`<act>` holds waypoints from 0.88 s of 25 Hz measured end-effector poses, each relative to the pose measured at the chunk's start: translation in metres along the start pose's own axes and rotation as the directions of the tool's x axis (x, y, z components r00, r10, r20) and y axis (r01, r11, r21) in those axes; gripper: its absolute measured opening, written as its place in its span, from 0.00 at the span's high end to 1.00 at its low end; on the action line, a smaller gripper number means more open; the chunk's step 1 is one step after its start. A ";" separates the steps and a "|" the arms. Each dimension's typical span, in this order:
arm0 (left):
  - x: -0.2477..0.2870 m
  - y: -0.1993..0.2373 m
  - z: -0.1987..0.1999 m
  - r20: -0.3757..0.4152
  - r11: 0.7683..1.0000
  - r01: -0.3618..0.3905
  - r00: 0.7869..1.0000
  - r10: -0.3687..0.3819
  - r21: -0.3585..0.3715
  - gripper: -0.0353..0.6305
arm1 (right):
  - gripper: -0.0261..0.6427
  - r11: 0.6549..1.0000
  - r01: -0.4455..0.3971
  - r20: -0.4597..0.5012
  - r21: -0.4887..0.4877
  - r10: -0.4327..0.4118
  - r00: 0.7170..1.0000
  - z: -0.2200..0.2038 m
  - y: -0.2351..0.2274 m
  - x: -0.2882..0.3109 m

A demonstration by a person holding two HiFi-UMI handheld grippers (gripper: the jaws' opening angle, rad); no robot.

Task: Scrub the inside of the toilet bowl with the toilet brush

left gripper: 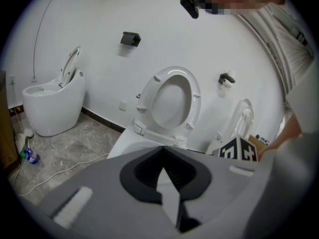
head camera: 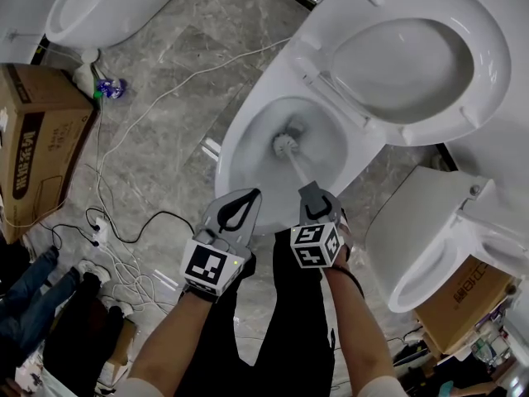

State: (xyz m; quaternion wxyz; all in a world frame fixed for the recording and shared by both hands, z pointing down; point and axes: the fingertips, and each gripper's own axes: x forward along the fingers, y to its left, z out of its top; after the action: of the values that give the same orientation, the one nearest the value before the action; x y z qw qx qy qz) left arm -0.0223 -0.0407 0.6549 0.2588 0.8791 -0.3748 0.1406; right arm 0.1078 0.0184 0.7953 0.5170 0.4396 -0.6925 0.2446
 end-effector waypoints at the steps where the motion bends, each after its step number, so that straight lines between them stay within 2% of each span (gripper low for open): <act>1: -0.001 0.001 0.001 0.002 1.000 -0.001 1.000 0.001 -0.004 0.94 | 0.72 1.000 0.002 0.003 0.014 -0.002 1.000 0.002 0.001 0.000; 8: 0.005 0.004 -0.003 0.003 1.000 0.003 1.000 -0.003 -0.002 0.94 | 0.72 0.998 0.047 -0.020 0.044 -0.046 0.999 0.012 -0.001 0.023; 17: 0.017 0.012 -0.002 0.002 1.000 0.002 1.000 -0.002 -0.004 0.94 | 0.72 0.995 0.095 -0.061 0.022 -0.094 0.994 0.025 -0.019 0.062; 22: 0.022 0.019 -0.004 0.003 1.000 -0.006 1.000 0.006 -0.003 0.94 | 0.72 0.994 0.110 -0.083 -0.025 -0.112 0.990 0.030 -0.017 0.081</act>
State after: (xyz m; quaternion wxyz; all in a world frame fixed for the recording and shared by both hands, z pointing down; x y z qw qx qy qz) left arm -0.0211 -0.0622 0.6747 0.2594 0.8778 -0.3778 0.1396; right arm 0.1011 -0.0430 0.8582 0.5631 0.4616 -0.6468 0.2268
